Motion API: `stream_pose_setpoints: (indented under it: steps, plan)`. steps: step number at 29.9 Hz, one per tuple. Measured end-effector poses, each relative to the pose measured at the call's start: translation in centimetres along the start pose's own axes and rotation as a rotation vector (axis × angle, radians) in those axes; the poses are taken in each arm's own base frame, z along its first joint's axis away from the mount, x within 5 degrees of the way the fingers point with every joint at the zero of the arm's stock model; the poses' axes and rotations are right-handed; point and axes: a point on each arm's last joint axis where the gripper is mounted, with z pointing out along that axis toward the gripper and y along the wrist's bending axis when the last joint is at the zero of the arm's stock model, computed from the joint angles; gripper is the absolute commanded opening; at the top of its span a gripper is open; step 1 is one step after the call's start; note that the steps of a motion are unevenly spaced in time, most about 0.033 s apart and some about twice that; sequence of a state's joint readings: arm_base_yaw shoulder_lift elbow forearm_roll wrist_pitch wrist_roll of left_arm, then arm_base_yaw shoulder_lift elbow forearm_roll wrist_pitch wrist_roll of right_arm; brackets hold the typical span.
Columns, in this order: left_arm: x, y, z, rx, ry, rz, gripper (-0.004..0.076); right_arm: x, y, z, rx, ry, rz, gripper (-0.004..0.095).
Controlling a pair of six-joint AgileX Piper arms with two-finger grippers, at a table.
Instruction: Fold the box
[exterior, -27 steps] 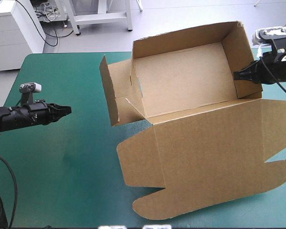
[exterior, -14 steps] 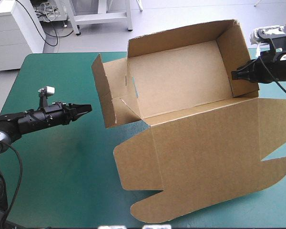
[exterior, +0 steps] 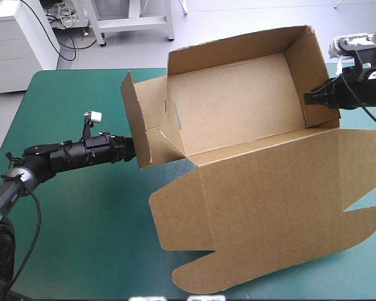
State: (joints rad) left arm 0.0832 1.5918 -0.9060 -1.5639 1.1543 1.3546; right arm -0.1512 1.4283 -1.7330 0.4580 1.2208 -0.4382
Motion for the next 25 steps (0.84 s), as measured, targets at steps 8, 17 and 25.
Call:
stream_pose_setpoints:
  steps: [8, 17, 25]
  plan:
    - [-0.7, -0.2, 0.0, 0.026, -0.076, -0.017, 0.0640, 0.0, -0.1, 0.1, 0.003, 0.003, 0.000, -0.0015]
    - [-0.9, -0.3, 0.0, 0.030, -0.095, -0.029, 0.0640, -0.3, -0.3, 0.2, 0.020, -0.023, 0.003, -0.0014]
    - [-0.9, -0.3, 0.0, 0.031, -0.095, -0.030, 0.0640, -0.8, 1.7, 1.7, 0.080, -0.009, -0.032, -0.0014]
